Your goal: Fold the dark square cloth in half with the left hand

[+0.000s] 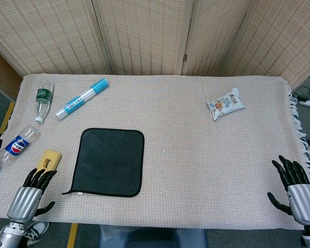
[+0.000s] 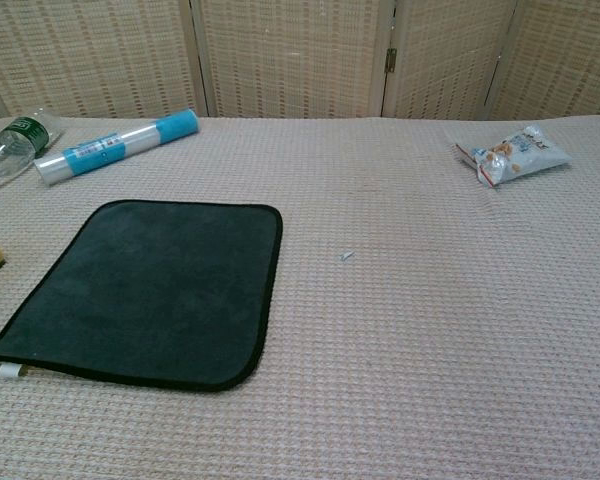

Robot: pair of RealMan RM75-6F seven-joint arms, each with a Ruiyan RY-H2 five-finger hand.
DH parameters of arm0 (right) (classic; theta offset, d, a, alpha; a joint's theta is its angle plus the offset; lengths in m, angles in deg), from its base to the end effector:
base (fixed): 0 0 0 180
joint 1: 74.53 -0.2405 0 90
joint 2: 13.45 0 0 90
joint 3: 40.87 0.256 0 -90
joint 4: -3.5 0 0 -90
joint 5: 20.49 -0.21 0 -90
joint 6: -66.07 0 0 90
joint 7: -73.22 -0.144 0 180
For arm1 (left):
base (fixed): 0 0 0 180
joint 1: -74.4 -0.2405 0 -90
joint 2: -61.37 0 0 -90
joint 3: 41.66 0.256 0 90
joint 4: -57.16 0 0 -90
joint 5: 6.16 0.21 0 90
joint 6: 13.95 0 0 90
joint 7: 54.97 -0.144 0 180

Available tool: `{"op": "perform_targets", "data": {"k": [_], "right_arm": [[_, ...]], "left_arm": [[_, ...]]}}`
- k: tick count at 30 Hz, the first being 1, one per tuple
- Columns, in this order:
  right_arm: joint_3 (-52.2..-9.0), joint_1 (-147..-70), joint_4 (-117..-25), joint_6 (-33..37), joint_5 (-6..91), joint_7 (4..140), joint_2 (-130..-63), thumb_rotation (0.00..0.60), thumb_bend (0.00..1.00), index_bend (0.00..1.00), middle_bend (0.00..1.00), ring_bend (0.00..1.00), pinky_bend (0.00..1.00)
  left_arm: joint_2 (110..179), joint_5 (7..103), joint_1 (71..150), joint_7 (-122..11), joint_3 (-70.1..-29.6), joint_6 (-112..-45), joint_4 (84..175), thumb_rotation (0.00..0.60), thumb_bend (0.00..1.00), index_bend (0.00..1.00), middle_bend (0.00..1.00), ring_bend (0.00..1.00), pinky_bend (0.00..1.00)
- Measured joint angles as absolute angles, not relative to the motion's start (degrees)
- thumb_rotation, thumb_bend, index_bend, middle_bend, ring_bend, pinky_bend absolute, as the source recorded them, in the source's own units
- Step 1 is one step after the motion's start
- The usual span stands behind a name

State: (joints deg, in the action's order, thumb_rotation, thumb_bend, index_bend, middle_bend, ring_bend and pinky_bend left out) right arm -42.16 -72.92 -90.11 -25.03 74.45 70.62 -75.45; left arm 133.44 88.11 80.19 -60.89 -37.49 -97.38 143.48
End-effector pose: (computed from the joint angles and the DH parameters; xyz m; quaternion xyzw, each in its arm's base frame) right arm -0.3056 -0.1302 0.1640 0.6053 -0.3905 0.4034 0.5642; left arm -0.3058 0.1574 0.0955 -0.6834 -0.3659 -0.3553 0.5223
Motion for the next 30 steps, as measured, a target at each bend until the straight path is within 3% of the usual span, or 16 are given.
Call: {"op": "perform_targets", "data": {"k": [5,7,9,11,12,13,15,19,26,30], "right_arm": [[-42.35,-72.87,-90.17,-25.04,74.67,70.66,-75.47,0.600,0.35,0.00,0.00,0.00,0.00],[-42.49,-72.79,-90.14,-25.22,75.00,70.74,-75.49,0.600,0.35,0.00,0.00,0.00,0.00],[-42.72,-72.79,-90.17,-25.09,75.27,70.70,-75.50,0.600,0.35,0.00,0.00,0.00,0.00],[-42.82,-72.82,-90.19,-24.97,75.37,70.72,-75.50,0.600,0.35,0.00,0.00,0.00,0.00],[-42.82,-72.88,-90.23,-24.90,75.39,70.70,-75.51,0.600,0.35,0.00,0.00,0.00,0.00],[-42.81,-72.92,-90.23,-24.81,75.37,70.70,-75.52,0.600,0.35,0.00,0.00,0.00,0.00],[-42.76,-72.99,-90.21,-24.63,75.24,70.93,-75.59,0.600,0.35,0.00,0.00,0.00,0.00],[-42.68,-73.20,-90.25,-23.95,74.76,71.35,-75.80,0.600,0.35,0.00,0.00,0.00,0.00],[-42.47,-74.10,-90.04,-21.34,73.15,71.72,-76.19,0.600,0.35,0.00,0.00,0.00,0.00],[-42.02,-74.65,-89.79,-20.12,71.48,70.80,-76.11,0.600,0.35,0.00,0.00,0.00,0.00]], "left_arm": [[133.46,88.51,80.47,-60.34,-37.54,-97.33,143.44,0.600,0.25,0.13,0.18,0.12,0.01],[133.73,89.02,80.57,-59.94,-37.72,-97.89,143.24,0.600,0.25,0.15,0.26,0.21,0.10],[134.56,90.28,80.74,-58.90,-38.21,-99.58,142.42,0.600,0.25,0.20,0.42,0.42,0.39],[135.97,92.41,81.21,-57.08,-39.03,-102.24,140.89,0.600,0.25,0.26,0.68,0.75,0.80],[136.68,93.45,81.56,-55.98,-39.52,-103.48,140.22,0.600,0.25,0.29,0.82,0.88,0.91],[137.34,94.37,81.99,-54.69,-40.06,-104.58,139.72,0.600,0.26,0.31,0.91,0.95,0.97],[138.42,95.28,83.24,-51.35,-41.15,-105.77,139.30,0.600,0.29,0.36,1.00,1.00,1.00],[137.77,92.59,86.29,-47.79,-42.54,-100.85,141.65,0.600,0.34,0.41,1.00,1.00,1.00],[136.33,75.91,95.47,-50.95,-47.93,-78.71,146.15,0.600,0.43,0.39,1.00,1.00,1.00],[138.16,63.99,101.41,-57.81,-51.82,-72.07,145.83,0.600,0.43,0.40,1.00,1.00,1.00]]}}
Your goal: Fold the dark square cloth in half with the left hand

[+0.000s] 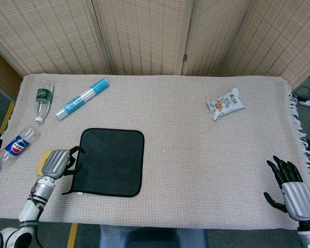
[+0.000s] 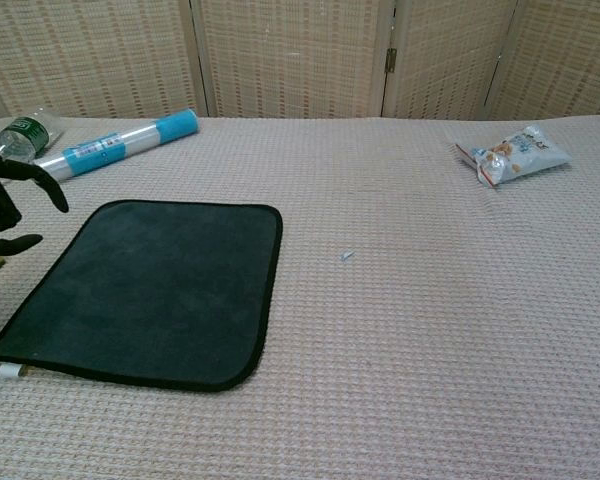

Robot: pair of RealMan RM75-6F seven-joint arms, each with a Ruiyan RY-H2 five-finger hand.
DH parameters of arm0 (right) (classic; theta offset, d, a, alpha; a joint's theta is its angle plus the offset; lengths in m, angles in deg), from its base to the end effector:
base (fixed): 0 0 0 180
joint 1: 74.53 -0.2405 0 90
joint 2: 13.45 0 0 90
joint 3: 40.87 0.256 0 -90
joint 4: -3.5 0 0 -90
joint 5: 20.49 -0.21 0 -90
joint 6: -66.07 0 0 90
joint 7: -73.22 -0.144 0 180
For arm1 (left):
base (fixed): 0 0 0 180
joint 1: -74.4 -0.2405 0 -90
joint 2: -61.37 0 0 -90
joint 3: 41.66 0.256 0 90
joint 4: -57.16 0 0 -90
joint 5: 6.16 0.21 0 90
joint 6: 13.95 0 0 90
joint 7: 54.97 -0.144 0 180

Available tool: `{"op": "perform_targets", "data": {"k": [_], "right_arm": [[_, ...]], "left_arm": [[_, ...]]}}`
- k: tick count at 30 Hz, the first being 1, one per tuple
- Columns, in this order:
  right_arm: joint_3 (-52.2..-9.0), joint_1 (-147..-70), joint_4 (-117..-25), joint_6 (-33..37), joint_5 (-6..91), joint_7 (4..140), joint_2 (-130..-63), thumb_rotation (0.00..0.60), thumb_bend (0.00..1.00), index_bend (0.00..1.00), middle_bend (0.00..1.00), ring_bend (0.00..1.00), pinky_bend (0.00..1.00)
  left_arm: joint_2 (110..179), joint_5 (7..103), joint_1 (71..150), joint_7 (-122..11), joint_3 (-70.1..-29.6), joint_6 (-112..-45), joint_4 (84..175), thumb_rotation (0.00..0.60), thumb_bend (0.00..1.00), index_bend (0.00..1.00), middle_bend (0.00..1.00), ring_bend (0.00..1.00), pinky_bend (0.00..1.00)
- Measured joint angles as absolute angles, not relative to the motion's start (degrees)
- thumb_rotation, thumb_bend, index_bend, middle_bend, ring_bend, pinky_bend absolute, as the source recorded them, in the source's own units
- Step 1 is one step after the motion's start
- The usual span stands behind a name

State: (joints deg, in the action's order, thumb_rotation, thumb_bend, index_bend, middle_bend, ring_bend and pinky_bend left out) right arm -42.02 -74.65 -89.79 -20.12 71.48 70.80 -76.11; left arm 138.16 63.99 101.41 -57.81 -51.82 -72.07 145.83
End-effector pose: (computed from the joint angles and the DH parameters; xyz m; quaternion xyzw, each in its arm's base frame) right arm -0.3134 -0.1398 0.1530 0.6110 -0.4158 0.3774 0.5580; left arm -0.2425 0.3071 0.0566 -0.6477 -0.4768 -0.3828 0.4546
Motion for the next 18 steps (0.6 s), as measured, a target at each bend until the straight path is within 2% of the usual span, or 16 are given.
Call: {"op": "perform_targets", "data": {"k": [8,15,18], "right_arm": [[-41.24,-75.48,-89.19,-17.81,68.70,68.40,-75.50,0.600,0.35,0.00,0.00,0.00,0.00],[-40.71,-76.17,-88.51,-15.50,66.12,66.27,-75.01,0.600,0.35,0.00,0.00,0.00,0.00],[-40.30,-76.17,-88.05,-15.11,64.77,65.14,-74.68,0.600,0.35,0.00,0.00,0.00,0.00]], "left_arm": [[145.60,47.34,112.09,-66.49,-59.63,-65.28,137.18,0.600,0.43,0.39,1.00,1.00,1.00],[149.23,40.66,117.00,-66.51,-61.24,-56.48,129.92,0.600,0.43,0.40,1.00,1.00,1.00],[151.89,39.79,119.23,-65.98,-61.32,-54.06,123.62,0.600,0.43,0.39,1.00,1.00,1.00]]}}
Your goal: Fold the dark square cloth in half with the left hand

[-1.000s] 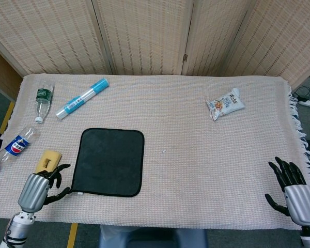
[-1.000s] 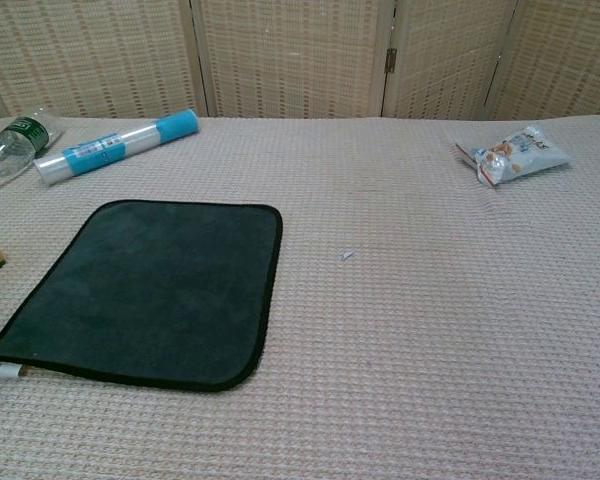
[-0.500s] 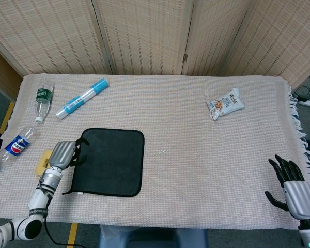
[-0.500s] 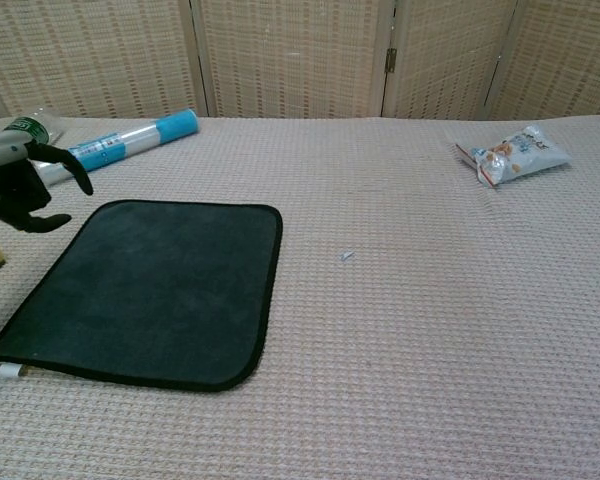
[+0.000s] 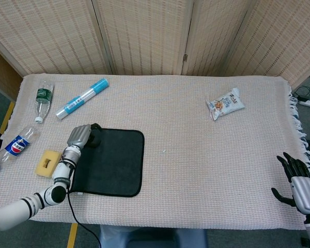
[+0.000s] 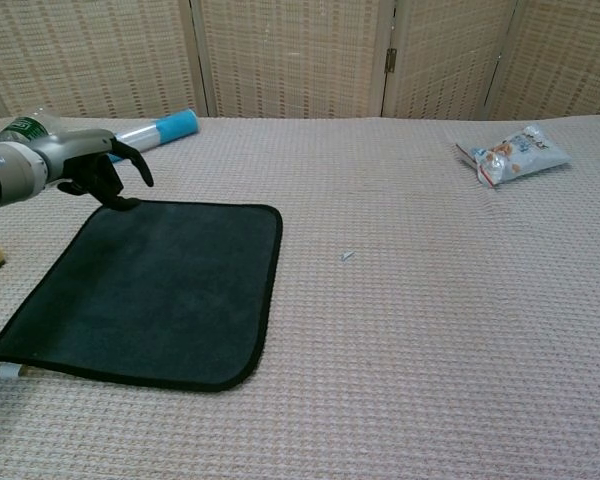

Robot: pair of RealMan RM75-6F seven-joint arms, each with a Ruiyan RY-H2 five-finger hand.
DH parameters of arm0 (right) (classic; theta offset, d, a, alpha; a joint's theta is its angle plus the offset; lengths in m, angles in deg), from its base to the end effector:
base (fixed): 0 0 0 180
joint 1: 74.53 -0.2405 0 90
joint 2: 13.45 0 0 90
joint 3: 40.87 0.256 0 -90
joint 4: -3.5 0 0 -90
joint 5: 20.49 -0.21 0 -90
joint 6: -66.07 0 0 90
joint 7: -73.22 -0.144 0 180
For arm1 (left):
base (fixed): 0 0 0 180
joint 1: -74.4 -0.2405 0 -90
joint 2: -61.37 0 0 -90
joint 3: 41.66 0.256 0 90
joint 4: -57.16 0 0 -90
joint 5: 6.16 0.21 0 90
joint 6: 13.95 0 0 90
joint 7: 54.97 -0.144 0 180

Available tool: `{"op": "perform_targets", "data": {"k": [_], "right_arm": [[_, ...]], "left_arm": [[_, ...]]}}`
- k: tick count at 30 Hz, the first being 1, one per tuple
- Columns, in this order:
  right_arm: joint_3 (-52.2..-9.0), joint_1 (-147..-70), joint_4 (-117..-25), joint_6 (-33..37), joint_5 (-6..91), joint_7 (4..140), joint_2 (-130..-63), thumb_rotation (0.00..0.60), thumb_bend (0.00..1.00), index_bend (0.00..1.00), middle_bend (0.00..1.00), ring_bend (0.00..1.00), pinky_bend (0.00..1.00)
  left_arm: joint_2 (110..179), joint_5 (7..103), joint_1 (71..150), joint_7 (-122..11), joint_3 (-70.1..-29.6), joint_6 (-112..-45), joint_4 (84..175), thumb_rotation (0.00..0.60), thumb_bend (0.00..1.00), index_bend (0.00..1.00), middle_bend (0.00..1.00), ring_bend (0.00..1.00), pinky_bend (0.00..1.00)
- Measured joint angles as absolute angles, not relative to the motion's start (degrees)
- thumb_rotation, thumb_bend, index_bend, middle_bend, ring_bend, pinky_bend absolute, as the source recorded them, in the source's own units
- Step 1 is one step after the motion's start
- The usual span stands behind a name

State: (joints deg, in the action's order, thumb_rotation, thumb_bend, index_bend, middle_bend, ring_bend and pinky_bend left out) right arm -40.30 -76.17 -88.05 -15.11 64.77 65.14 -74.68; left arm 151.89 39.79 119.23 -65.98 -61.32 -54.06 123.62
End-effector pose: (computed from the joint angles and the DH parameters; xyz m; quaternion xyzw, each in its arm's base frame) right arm -0.3361 -0.1538 0.1640 0.5770 -0.4607 0.3602 0.5702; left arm -0.2049 0.4192 0.0068 -0.6199 -0.5358 -0.3394 0.4621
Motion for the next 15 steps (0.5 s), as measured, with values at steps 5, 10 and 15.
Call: {"op": "perform_targets", "data": {"k": [5,10,15], "right_arm": [[-40.04,-76.37,-87.41,-13.60,63.34,63.65,-74.35,0.600,0.35,0.00,0.00,0.00,0.00],[-39.38,-76.39,-86.54,-12.86,61.30,61.75,-73.88,0.600,0.35,0.00,0.00,0.00,0.00],[-38.96,-76.18,-85.90,-12.58,60.23,60.78,-73.63,0.600,0.35,0.00,0.00,0.00,0.00]], "left_arm": [[157.74,40.26,123.13,-63.84,-61.26,-50.07,109.55,0.600,0.43,0.36,1.00,1.00,1.00],[162.91,42.22,126.81,-59.14,-61.54,-44.45,97.52,0.600,0.49,0.35,1.00,1.00,1.00],[167.06,45.18,129.97,-53.03,-61.97,-38.65,88.49,0.600,0.51,0.38,1.00,1.00,1.00]]}}
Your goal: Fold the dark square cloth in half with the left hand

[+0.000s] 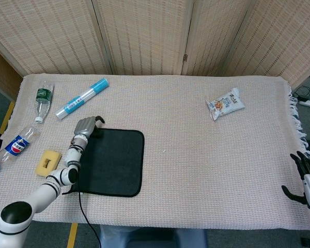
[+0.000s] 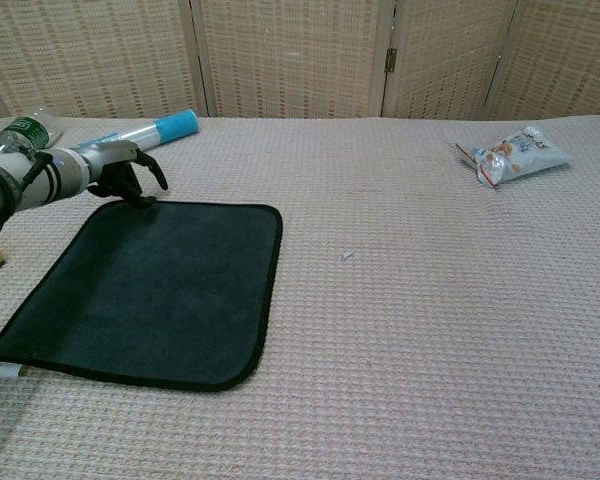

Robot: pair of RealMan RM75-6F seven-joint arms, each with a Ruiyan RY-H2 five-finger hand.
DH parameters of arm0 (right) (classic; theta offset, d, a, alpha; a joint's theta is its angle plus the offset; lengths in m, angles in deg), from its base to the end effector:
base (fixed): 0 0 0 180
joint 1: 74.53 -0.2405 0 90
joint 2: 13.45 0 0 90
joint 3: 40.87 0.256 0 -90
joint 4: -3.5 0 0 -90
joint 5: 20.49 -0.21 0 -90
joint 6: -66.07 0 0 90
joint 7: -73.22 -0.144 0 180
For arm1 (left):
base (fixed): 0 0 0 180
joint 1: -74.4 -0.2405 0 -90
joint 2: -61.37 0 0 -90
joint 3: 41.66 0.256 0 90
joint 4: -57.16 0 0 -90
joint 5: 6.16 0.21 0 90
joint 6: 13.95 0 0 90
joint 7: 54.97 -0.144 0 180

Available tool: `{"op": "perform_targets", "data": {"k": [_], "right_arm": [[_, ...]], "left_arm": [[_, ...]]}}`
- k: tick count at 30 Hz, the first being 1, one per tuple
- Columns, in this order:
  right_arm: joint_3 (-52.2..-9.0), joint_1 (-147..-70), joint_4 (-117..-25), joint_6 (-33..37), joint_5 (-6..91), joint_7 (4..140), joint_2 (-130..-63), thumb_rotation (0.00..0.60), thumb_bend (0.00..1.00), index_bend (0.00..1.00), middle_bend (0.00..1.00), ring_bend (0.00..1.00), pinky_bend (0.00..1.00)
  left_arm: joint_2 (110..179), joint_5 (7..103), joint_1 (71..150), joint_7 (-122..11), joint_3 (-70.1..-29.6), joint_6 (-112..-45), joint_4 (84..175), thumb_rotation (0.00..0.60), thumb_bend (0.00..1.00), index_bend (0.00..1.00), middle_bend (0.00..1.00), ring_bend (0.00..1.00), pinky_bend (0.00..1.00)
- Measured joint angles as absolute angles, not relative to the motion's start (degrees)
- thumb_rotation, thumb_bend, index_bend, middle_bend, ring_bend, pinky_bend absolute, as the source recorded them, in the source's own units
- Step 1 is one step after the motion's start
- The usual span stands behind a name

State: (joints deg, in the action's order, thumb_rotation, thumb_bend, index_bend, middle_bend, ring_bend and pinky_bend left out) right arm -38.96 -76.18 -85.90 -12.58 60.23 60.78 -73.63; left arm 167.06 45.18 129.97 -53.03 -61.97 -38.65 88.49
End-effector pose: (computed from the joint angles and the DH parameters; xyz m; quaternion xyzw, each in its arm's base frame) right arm -0.3557 -0.1575 0.1779 0.5423 -0.4865 0.3509 0.5883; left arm -0.2123 0.4767 -0.0281 -0.6147 -0.5509 -0.3021 0.4769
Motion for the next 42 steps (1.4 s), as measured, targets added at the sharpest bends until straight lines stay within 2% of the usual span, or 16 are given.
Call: {"op": "perform_targets", "data": {"k": [5,14,21,38,42], "right_arm": [[-38.80,-76.18,-85.61,-12.13,59.84,60.12,-73.42,0.600,0.35,0.00,0.00,0.00,0.00],[-39.05,-76.00,-85.83,-12.30,60.54,59.85,-73.11,0.600,0.35,0.00,0.00,0.00,0.00],[-38.97,-75.45,-86.22,-13.46,60.74,60.41,-73.04,0.600,0.35,0.00,0.00,0.00,0.00],[-39.10,-75.45,-86.43,-13.04,60.88,60.64,-72.93,0.600,0.35,0.00,0.00,0.00,0.00],[-39.07,-75.53,-86.47,-12.82,60.80,60.61,-72.94,0.600,0.35,0.00,0.00,0.00,0.00]], "left_arm": [[169.52,49.11,131.42,-47.86,-62.06,-36.91,84.68,0.600,0.51,0.42,1.00,1.00,1.00],[170.75,54.04,131.31,-42.72,-61.31,-38.82,83.68,0.600,0.51,0.46,1.00,1.00,1.00],[171.83,55.87,131.03,-42.06,-60.50,-40.11,81.98,0.600,0.51,0.50,1.00,1.00,1.00],[175.37,60.08,130.73,-40.51,-58.35,-42.44,75.84,0.600,0.51,0.53,1.00,1.00,1.00],[176.20,61.14,130.62,-39.37,-57.89,-43.43,74.62,0.600,0.51,0.57,1.00,1.00,1.00]]}}
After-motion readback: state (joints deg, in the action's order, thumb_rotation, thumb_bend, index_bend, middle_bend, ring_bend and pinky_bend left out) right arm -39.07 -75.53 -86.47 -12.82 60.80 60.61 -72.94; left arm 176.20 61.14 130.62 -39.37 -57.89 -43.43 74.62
